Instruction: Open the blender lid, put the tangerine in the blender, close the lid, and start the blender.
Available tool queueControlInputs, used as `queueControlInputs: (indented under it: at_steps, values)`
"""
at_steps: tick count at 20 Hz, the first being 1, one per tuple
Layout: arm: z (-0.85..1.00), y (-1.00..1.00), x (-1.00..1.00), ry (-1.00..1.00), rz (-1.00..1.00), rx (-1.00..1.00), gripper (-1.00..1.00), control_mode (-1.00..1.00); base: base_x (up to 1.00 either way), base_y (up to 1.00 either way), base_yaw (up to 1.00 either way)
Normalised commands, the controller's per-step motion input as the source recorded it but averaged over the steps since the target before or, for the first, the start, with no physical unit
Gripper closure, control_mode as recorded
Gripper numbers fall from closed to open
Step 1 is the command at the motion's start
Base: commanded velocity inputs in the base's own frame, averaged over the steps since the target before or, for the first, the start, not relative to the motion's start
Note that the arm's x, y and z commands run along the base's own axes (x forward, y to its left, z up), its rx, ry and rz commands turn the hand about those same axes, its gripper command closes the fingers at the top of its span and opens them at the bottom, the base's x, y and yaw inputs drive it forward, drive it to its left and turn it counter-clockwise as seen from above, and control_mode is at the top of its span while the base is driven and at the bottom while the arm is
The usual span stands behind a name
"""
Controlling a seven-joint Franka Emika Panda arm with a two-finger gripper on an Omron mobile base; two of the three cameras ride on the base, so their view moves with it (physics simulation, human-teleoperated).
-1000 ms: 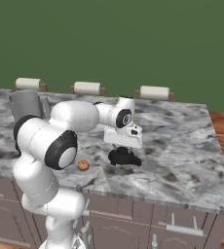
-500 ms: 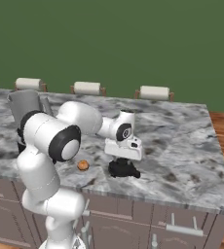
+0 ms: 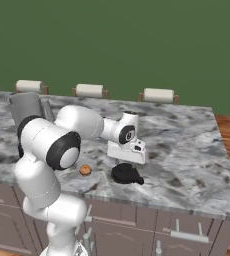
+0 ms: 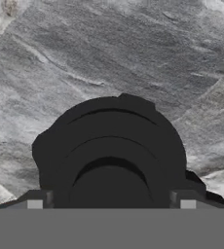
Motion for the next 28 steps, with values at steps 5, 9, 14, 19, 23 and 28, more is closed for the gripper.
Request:
queueControlInputs:
  at_steps: [5,9,14,19,23,28]
  values:
    - [0.56,0.19,-0.06,-0.08,-0.04,-0.01,-1.0,-1.0,0.0,0.0,0.0]
    - [0.26,0.57,-0.29,-0.06,0.0,0.0,-1.0,-1.0,0.0,0.0,0.0]
    - [-0.02,0.94,-0.41,0.0,0.0,0.0,-1.0,-1.0,0.0,0.0,0.0]
    - [-0.23,0.91,-0.17,0.0,0.0,-0.04,-1.0,-1.0,0.0,0.0,0.0]
    - [-0.25,0.59,-0.02,0.0,0.02,-0.04,-1.0,-1.0,0.0,0.0,0.0]
    - [-0.26,0.27,0.03,0.03,0.01,-0.01,-1.0,-1.0,0.0,0.0,0.0]
